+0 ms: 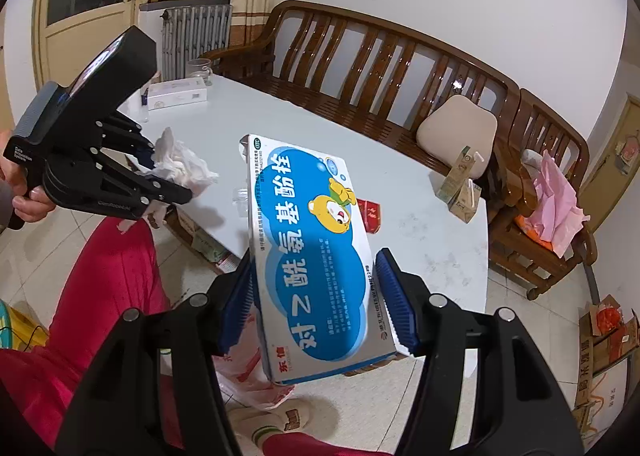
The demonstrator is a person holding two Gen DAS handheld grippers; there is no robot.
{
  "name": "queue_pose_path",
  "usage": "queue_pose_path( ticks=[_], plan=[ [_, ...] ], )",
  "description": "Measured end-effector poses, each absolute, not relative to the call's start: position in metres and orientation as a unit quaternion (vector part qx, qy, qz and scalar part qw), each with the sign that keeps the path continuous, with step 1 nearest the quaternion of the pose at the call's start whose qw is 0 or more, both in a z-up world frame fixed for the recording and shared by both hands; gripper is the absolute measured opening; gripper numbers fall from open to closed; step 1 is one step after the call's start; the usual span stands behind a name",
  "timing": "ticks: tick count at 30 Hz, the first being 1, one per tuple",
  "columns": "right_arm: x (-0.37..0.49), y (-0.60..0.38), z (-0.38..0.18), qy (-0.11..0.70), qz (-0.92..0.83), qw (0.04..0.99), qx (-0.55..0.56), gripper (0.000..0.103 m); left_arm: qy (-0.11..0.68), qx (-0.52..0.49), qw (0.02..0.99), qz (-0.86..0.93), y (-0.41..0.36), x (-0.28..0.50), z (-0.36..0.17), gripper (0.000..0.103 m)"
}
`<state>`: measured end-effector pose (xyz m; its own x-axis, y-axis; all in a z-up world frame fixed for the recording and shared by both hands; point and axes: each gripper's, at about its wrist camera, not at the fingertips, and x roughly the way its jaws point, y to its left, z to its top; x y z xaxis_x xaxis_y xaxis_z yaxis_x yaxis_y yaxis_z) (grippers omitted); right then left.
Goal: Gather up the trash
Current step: 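Lift the white tissue with the left tool while the right tool lifts the blue box, then lower the tissue and blue box into the trash bag and open both tools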
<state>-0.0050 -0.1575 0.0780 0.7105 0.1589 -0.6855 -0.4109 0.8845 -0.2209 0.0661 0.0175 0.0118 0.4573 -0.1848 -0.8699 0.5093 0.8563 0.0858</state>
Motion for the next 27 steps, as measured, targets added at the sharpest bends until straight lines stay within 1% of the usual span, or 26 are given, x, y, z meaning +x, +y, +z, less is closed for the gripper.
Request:
queue_pose_path(
  ticks=[11, 27],
  plan=[
    [-0.031, -0.150, 0.062, 0.354, 0.165, 0.902, -0.185, 0.058, 0.487, 0.174, 0.826, -0.226, 0.000, 0.038, -0.008, 0.030],
    [-0.045, -0.150, 0.012, 0.398, 0.164, 0.886, -0.171, 0.059, 0.535, 0.167, 0.789, -0.252, -0.021, 0.025, -0.072, 0.030]
  ],
)
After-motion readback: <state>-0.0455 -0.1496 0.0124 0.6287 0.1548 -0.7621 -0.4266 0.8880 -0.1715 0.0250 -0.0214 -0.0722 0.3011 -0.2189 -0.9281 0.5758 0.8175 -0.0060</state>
